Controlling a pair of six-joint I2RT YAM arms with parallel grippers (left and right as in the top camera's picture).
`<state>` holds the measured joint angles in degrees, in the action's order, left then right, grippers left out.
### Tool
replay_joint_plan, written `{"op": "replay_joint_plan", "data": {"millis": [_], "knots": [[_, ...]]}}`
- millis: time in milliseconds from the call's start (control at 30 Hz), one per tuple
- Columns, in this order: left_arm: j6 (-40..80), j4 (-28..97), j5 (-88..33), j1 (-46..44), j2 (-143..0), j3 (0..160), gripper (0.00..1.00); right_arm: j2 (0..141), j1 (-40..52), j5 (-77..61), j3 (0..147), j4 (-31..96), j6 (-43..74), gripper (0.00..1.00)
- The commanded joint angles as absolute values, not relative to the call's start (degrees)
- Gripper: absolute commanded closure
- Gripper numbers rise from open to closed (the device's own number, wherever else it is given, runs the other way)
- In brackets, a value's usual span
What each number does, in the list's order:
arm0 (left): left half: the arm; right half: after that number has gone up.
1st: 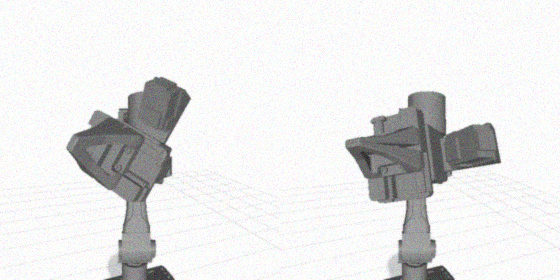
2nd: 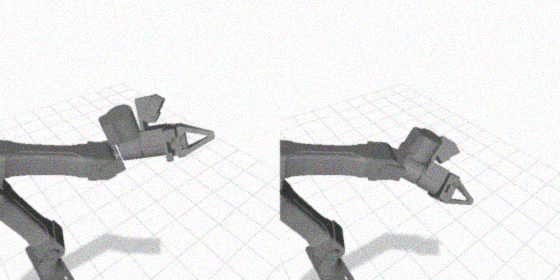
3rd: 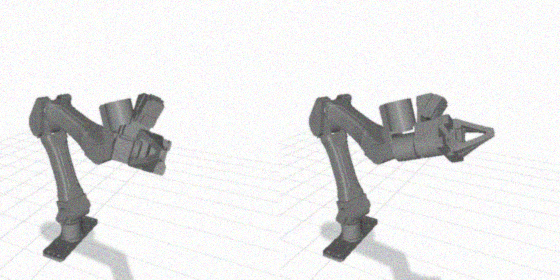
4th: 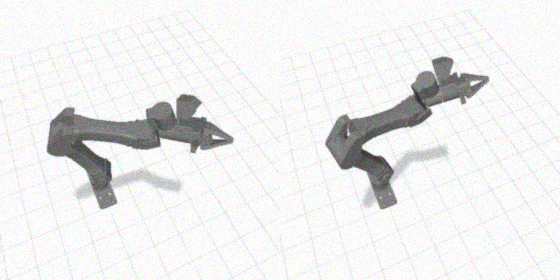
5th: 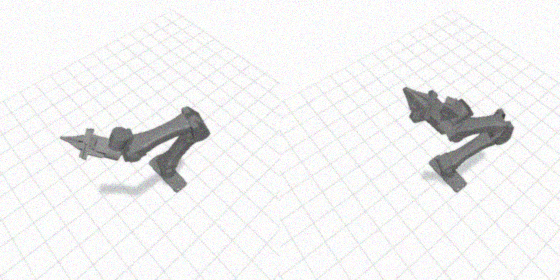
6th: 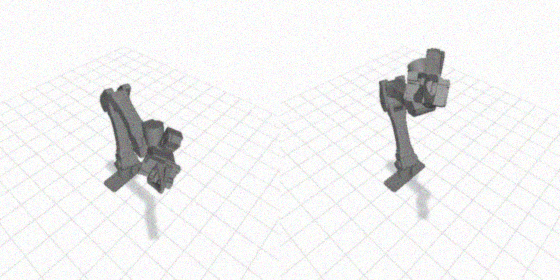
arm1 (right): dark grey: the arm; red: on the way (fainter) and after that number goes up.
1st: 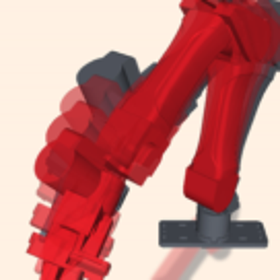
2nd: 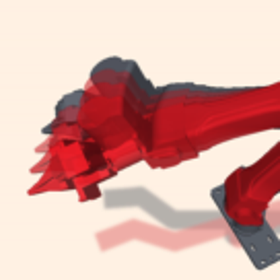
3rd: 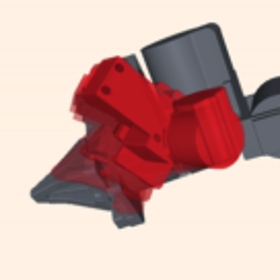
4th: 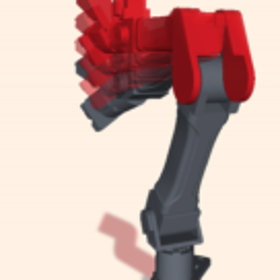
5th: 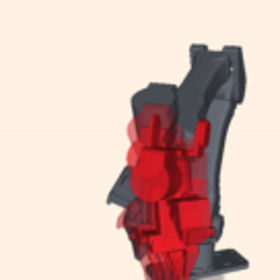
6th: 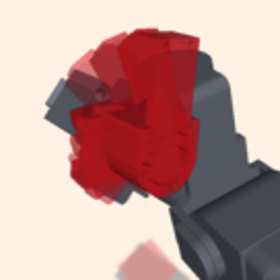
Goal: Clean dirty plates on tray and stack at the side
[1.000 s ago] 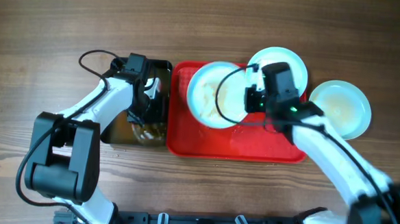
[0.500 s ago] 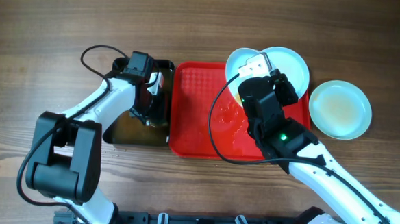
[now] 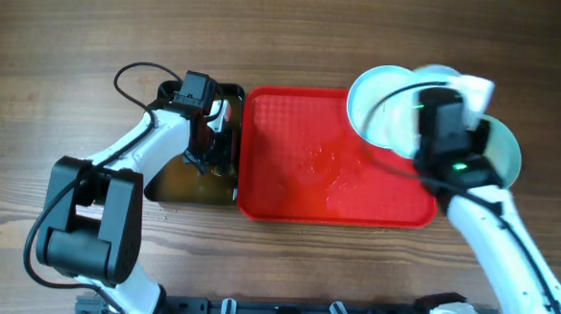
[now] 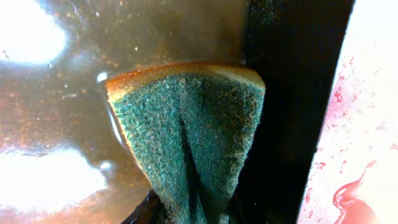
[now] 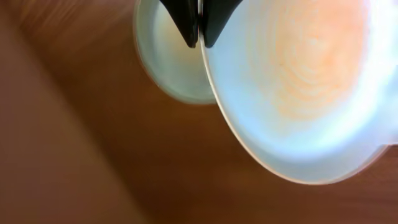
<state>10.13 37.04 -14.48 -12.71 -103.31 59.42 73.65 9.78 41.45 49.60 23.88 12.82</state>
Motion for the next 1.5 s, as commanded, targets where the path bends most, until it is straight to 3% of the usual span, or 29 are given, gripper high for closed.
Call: {"op": "replay_joint_plan", "data": {"millis": [0, 100, 233, 267, 300, 433, 567, 767, 867, 967, 1100, 1300, 1467], "knots": [[9.8, 36.8, -15.1, -12.9, -104.2, 59.2, 0.78, 72.8, -5.5, 21.6, 49.8, 26.7, 26.7, 0.96], [9.8, 36.8, -15.1, -12.9, -104.2, 59.1, 0.77, 73.8, -19.6, 11.8, 49.8, 28.0, 28.5, 0.96], [9.8, 36.8, -15.1, -12.9, -104.2, 59.1, 0.77, 76.9, -26.6, 11.4, 49.8, 29.7, 28.7, 0.96], [9.8, 36.8, -15.1, -12.9, -104.2, 59.2, 0.77, 77.6, -27.0, 9.6, 49.8, 29.3, 28.6, 0.79], [9.8, 36.8, -15.1, -12.9, -104.2, 59.2, 0.76, 77.8, -27.0, 5.8, 49.8, 28.4, 28.5, 0.55], [9.8, 36.8, -15.1, -12.9, -104.2, 59.1, 0.75, 77.9, -25.8, -23.0, 49.8, 21.6, 22.1, 0.47], [9.8, 36.8, -15.2, -12.9, -104.2, 59.2, 0.73, 80.1, -15.7, -21.8, 48.9, 23.3, 21.1, 0.37], [9.8, 37.1, -15.2, -12.9, -104.2, 59.1, 0.71, 94.5, -5.9, -16.5, 48.3, 19.0, 30.2, 0.43], [9.8, 37.1, -15.2, -12.9, -104.2, 59.2, 0.71, 99.0, -3.6, -16.3, 48.3, 16.3, 32.0, 0.6], [9.8, 37.0, -15.2, -12.9, -104.2, 59.1, 0.68, 99.2, -2.3, -16.1, 48.3, 18.4, 32.0, 0.94], [9.8, 37.0, -15.2, -12.9, -104.2, 59.1, 0.66, 99.2, 0.8, -16.1, 48.3, 21.7, 30.1, 0.95], [9.8, 36.7, -15.1, -12.9, -104.2, 59.2, 0.54, 99.2, 8.4, -15.9, 48.3, 23.7, 28.4, 0.96], [9.8, 34.2, -13.8, -12.9, -104.4, 59.1, 0.55, 99.2, 11.7, -15.9, 48.3, 23.5, 28.0, 0.96]]}}
